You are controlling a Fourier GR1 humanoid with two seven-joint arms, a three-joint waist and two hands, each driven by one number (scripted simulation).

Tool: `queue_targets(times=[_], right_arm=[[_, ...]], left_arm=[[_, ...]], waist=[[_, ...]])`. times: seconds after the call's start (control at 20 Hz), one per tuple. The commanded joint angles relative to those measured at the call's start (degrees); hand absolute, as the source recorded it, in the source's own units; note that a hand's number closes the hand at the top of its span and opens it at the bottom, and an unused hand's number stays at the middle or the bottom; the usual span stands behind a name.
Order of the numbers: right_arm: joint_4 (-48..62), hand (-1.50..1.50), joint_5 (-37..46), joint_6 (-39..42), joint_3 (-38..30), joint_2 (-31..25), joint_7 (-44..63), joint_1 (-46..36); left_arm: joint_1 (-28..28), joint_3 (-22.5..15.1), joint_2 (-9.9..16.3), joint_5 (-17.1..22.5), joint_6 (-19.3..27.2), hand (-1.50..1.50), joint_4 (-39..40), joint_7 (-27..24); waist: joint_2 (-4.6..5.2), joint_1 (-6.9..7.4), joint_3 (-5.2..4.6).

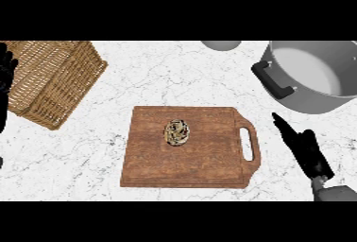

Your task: Pick the cupcake from the cutting board and place it in the pot

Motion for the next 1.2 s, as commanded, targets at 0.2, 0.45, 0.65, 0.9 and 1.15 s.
queue_targets(times=[0.2, 0.45, 0.65, 0.9, 1.15], right_arm=[[-5.8, 1.50, 2.9, -8.8, 2.0, 8.2, 14.6, -11.1], [-11.7, -1.50, 27.8, -21.2, 6.4, -1.3, -0.1, -12.6], [-17.2, -1.50, 31.7, -27.4, 11.6, 4.6, -3.7, -5.1], [-23.4, -1.50, 34.7, -18.0, 15.1, 1.6, 11.1, -8.9], [-22.6, -1.50, 35.2, -7.2, 18.8, 4.0, 23.9, -18.8]], left_arm=[[10.0, -3.6, -3.7, -3.2, 1.1, 0.00, 2.7, 4.8], [12.4, -5.2, -4.5, -1.1, -1.4, 0.00, 3.2, 7.7], [13.7, -5.1, -4.5, -1.6, -1.0, 0.00, 0.9, 9.3], [13.8, -5.3, -5.1, -2.8, -0.2, 0.00, -1.2, 10.9], [14.0, -4.8, -4.8, -3.1, -0.4, 0.00, -2.4, 11.1]], waist=[[-0.22, 0.25, 0.32], [-0.80, -0.27, 0.20], [-0.49, -1.55, 0.42], [-0.42, -1.50, 0.29], [-0.19, -0.39, 0.22]])
